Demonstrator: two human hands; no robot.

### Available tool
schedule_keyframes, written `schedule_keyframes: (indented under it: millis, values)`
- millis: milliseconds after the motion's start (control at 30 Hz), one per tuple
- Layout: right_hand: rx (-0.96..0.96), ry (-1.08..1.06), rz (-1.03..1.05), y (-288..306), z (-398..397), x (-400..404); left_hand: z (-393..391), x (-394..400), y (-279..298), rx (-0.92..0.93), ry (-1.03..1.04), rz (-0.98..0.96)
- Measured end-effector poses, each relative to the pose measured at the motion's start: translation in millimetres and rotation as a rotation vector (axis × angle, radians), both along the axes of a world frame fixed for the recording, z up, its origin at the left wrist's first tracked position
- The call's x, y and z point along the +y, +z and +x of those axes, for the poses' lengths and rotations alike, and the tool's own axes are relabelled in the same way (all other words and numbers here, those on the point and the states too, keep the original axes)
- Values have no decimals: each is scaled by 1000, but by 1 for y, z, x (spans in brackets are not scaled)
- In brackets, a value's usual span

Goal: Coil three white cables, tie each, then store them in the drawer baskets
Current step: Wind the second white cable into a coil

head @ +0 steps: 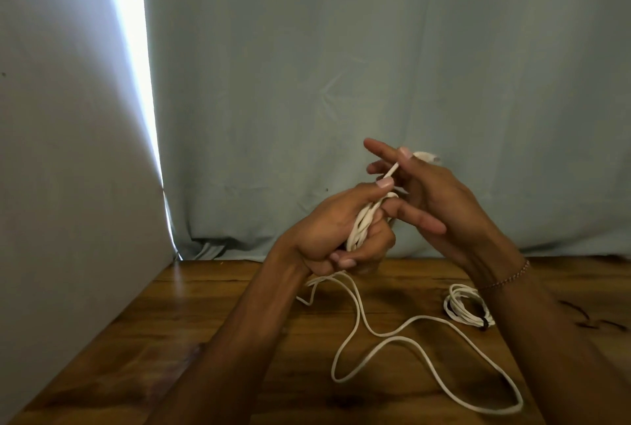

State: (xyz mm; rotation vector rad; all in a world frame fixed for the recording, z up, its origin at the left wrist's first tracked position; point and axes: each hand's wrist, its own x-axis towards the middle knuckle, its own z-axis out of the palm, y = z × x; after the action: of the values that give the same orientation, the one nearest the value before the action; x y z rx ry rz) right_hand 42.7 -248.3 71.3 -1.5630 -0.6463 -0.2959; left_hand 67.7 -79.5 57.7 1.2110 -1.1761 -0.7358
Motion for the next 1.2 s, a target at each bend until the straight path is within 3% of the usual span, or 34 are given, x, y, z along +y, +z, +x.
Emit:
schedule_keyframes:
  millis: [200, 300, 367, 467, 600, 667, 800, 867, 1033, 1200]
  values:
    - [251, 118, -67, -4, -3, 10, 1, 5, 1, 39, -66, -54]
    - [416, -6, -403, -1, -2, 1, 0, 10, 4, 50, -127, -101]
    - [419, -191, -642, 3, -5, -4, 0, 13, 5, 74, -161, -107]
    - [140, -382, -601, 10, -10, -6, 2, 13, 4, 89, -213, -103]
    - [-254, -216, -469, 9, -18, 2, 2, 8, 1, 87, -246, -101]
    - [-299, -160, -461, 3, -19, 9, 3, 8, -1, 88, -262, -111]
    - [-135, -56, -282, -5, -22, 26, 4, 11, 0, 118, -310, -157]
    - [-177, -73, -298, -7, -24, 31, 5, 13, 0, 111, -287, -179]
    - [-482, -289, -354, -15, -18, 38, 8, 9, -5, 119, -233, -215]
    - [-675, -735, -384, -24, -3, 43, 13, -1, -10, 148, -150, -249]
